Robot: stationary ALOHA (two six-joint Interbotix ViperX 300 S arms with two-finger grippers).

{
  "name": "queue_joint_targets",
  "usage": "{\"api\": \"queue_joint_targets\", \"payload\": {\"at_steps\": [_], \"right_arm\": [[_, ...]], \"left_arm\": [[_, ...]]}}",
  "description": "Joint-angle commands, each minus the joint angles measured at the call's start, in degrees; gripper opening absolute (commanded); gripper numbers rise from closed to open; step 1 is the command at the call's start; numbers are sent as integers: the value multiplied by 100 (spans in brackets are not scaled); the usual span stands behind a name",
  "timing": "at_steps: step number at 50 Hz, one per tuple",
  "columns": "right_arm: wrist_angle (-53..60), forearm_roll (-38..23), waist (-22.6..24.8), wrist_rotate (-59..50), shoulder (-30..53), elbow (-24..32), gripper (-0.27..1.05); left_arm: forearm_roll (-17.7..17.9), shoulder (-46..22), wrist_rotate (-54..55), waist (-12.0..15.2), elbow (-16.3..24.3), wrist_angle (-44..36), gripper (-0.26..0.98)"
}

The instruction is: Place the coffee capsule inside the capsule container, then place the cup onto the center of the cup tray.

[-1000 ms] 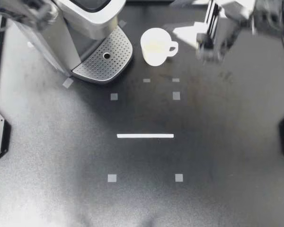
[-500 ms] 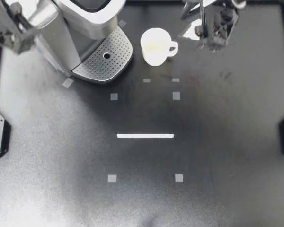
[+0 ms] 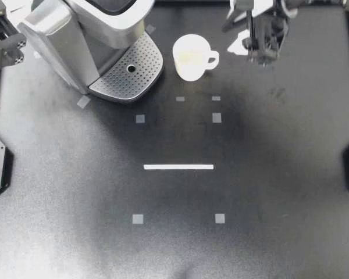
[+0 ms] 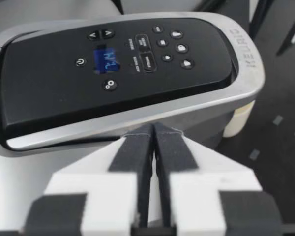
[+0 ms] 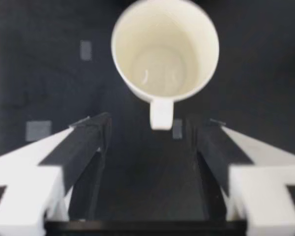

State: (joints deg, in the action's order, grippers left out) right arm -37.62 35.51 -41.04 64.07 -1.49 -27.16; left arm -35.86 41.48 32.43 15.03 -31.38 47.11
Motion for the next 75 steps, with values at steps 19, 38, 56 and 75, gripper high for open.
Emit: {"api": "queue_joint_targets", "payload": {"at_steps": [19, 38, 56, 75], "right_arm": [[343, 387, -35, 114, 545, 62, 59], [325, 387, -35, 114, 914, 290, 59], [413, 387, 18, 105, 1178, 369, 59], [396, 369, 62, 114, 1380, 475, 50]], "left_arm": [[-158, 0, -9, -9, 18, -44, 10], [-176, 0, 0, -9, -9, -44, 10], [-185, -18, 9, -9, -62, -62, 10], [-193, -9, 18, -9, -88, -70, 10]]}}
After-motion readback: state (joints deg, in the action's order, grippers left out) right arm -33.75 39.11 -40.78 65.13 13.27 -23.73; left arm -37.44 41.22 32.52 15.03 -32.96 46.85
